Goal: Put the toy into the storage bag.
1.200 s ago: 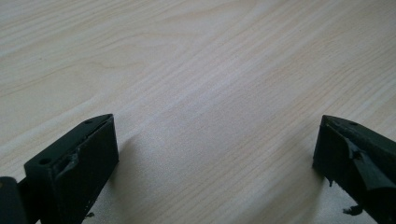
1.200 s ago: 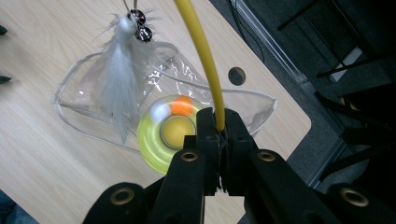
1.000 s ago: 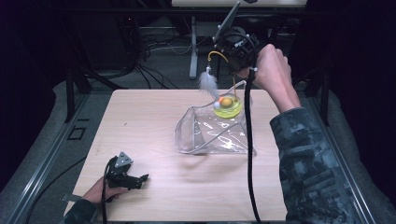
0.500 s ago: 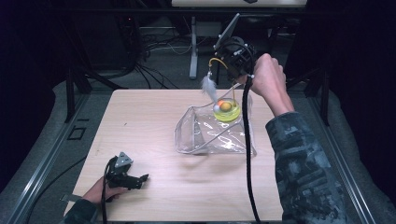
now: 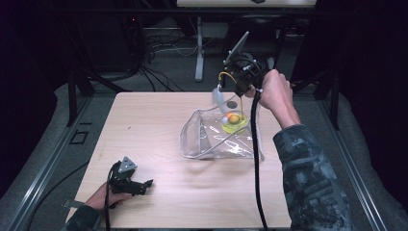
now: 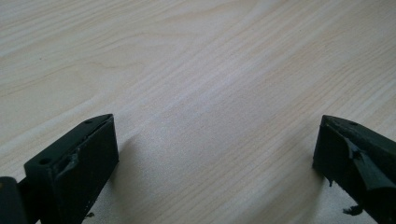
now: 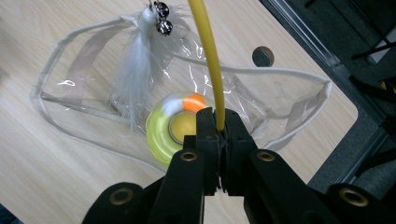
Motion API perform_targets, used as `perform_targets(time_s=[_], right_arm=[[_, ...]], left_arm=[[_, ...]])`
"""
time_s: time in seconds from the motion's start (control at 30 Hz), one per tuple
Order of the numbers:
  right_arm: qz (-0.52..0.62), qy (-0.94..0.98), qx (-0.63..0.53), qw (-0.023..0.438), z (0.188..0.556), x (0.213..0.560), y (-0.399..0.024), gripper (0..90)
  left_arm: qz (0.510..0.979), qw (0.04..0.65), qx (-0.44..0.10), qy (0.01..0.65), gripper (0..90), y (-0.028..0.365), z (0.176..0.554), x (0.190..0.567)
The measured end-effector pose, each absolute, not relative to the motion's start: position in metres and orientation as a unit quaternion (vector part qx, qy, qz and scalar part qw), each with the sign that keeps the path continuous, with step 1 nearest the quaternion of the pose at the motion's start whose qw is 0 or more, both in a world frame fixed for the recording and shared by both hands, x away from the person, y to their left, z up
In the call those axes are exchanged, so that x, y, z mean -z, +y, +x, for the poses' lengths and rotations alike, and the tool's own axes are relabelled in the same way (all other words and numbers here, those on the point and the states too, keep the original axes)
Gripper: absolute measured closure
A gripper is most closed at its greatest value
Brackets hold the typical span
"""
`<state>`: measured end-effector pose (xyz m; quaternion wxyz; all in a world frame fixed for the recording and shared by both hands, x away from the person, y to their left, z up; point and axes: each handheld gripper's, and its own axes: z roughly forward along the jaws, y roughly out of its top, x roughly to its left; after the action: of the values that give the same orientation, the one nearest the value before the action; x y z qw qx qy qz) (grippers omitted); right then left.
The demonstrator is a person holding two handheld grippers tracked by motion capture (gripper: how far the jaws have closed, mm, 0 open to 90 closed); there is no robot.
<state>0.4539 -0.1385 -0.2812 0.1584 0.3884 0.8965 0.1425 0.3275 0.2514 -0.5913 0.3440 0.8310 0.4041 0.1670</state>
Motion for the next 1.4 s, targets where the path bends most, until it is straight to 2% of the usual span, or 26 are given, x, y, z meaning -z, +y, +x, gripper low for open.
perform_targets(time_s=[1.4], right_arm=[[0.396,0.902,-0.118,0.127,0.449,0.340,-0.155,87.5]], left_arm=[[0.831,0.344,-0.167,0.404,0.0,0.251,0.327,0.591]])
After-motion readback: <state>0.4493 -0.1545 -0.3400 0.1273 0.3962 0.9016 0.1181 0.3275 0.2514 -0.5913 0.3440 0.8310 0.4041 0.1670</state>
